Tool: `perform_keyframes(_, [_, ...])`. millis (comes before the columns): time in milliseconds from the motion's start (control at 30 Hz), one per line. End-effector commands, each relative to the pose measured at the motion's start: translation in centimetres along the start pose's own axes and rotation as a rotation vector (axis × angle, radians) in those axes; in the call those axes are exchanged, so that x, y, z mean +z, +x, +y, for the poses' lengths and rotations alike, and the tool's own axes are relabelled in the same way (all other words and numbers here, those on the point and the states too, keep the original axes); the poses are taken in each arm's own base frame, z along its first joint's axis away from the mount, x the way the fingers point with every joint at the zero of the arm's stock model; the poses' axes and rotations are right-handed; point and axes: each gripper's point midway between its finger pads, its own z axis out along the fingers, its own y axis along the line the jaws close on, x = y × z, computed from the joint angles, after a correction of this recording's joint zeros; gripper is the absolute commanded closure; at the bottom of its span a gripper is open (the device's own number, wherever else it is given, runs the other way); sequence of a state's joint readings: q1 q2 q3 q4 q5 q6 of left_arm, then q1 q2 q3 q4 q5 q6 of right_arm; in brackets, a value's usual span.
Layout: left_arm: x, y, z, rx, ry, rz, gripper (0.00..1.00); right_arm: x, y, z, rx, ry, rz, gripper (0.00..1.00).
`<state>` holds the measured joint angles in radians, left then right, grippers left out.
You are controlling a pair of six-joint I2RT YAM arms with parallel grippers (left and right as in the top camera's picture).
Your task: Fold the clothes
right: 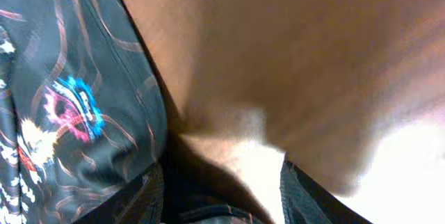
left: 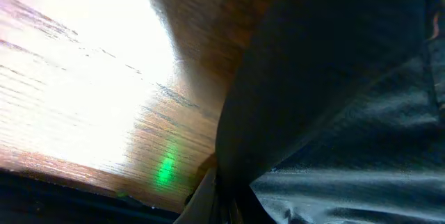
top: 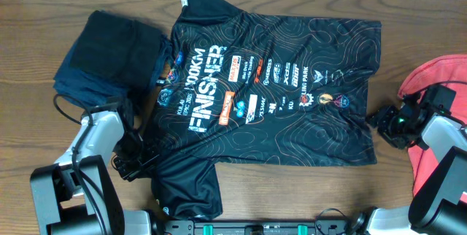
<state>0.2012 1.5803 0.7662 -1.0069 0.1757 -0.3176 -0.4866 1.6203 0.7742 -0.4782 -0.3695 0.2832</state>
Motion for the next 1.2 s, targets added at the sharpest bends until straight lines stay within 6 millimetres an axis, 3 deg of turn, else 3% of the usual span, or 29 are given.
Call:
perform_keyframes(0, [-0.7, -0.5, 0.2, 0.007, -0.009, -0.029, 0.94, 0.2, -1.6, 1.0, -0.037, -0.040, -0.067, 0.48])
perform_keyframes(100, [-0.7, -0.5, 0.2, 0.007, -0.009, -0.027, 0.92, -0.3, -4.1, 3.4, -0.062, -0.155, -0.160, 0.57])
perform_keyframes(200, [-0.7, -0.5, 0.2, 0.007, -0.009, -0.027, 0.87, -0.7, -5.3, 5.3, -0.044, -0.228, -0.206, 0.94])
perform_keyframes(233, [-0.7, -0.5, 0.2, 0.007, -0.008, -0.027, 0.85, -0.6, -5.4, 5.9, -0.040, -0.238, -0.212, 0.99])
perform_keyframes(300, [-0.7, -0.5, 0.2, 0.007, -0.008, -0.028, 0.75, -0.3, -5.4, 7.2, -0.061, -0.245, -0.225, 0.99])
perform_keyframes(400, [-0.7, -0.5, 0.1, 0.008, -0.003, -0.029, 0.69, 1.1, -5.3, 8.1, -0.077, -0.192, -0.248, 0.99])
perform_keyframes(500, [-0.7, -0.5, -0.2, 0.008, 0.012, -0.027, 0.69, 3.9, -5.5, 6.8, -0.017, -0.046, -0.288, 0.99])
perform_keyframes(667, [-0.7, -0.5, -0.2, 0.008, 0.011, -0.027, 0.70, 7.3, -5.9, 5.2, 0.026, -0.008, -0.287, 0.99])
perform_keyframes(800, [-0.7, -0.5, -0.2, 0.008, 0.012, -0.027, 0.70, 8.4, -7.6, 3.8, 0.057, 0.039, -0.310, 0.99])
perform_keyframes(900, [-0.7, -0.5, -0.2, 0.008, 0.012, -0.026, 0.70, 8.1, -9.8, 3.6, 0.080, 0.037, -0.337, 0.99])
perform_keyframes(1000, [-0.7, -0.5, -0.2, 0.008, 0.012, -0.026, 0.70, 7.0, -11.6, 5.4, 0.038, -0.044, -0.336, 0.98])
perform_keyframes(1067, [-0.7, -0.6, -0.2, 0.008, 0.012, -0.028, 0.70, 5.8, -12.2, 7.5, -0.059, -0.137, -0.315, 0.89])
perform_keyframes(1167, [-0.7, -0.5, -0.2, 0.009, 0.012, -0.027, 0.69, 2.9, -13.0, 8.7, -0.077, -0.204, -0.315, 0.82])
